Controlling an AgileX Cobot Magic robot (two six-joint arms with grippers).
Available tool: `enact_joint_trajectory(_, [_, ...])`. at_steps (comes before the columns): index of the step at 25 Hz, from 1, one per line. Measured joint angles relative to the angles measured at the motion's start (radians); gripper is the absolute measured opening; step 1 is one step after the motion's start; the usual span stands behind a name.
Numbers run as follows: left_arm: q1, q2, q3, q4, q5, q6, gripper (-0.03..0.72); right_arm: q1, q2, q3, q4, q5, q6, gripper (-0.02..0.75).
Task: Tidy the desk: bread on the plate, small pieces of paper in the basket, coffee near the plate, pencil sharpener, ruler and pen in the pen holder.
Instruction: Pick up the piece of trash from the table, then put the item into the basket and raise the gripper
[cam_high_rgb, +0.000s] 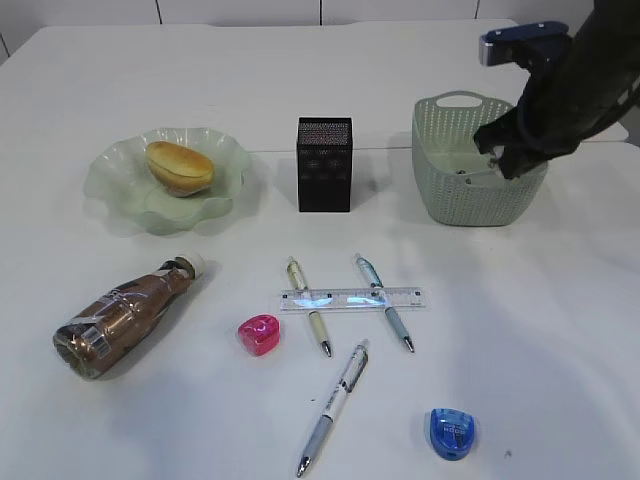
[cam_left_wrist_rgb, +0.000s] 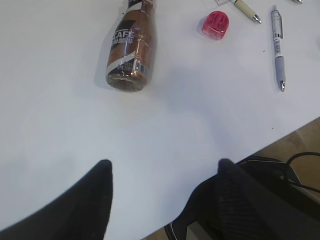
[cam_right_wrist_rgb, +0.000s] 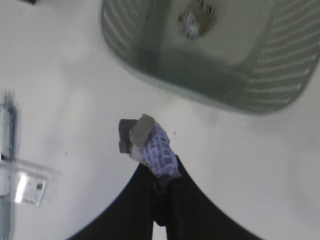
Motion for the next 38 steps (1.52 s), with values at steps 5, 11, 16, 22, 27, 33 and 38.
enact_joint_trajectory(5, [0.0,0.0,0.0,0.0,0.0,0.0,0.456,0.0,0.0,-0.036,-0.002,-0.116,0.033,0.035])
enact_joint_trajectory(11, [0.0,0.0,0.0,0.0,0.0,0.0,0.456,0.0,0.053,-0.039,-0.021,-0.257,0.053,0.035])
enact_joint_trajectory(16, [0.0,0.0,0.0,0.0,0.0,0.0,0.456,-0.011,0.099,-0.06,-0.028,-0.362,0.085,0.035])
enact_joint_trajectory(22, [0.0,0.0,0.0,0.0,0.0,0.0,0.456,-0.048,0.155,-0.109,-0.028,-0.398,0.096,0.069])
enact_joint_trajectory(27, [0.0,0.0,0.0,0.0,0.0,0.0,0.456,-0.049,0.162,-0.109,-0.028,-0.401,0.097,0.368])
enact_joint_trajectory(33, [0.0,0.0,0.0,0.0,0.0,0.0,0.456,-0.049,0.162,-0.109,-0.028,-0.403,0.097,0.557])
enact_joint_trajectory(38, [0.0,0.0,0.0,0.0,0.0,0.0,0.456,-0.049,0.15,-0.111,-0.028,-0.342,0.097,0.564])
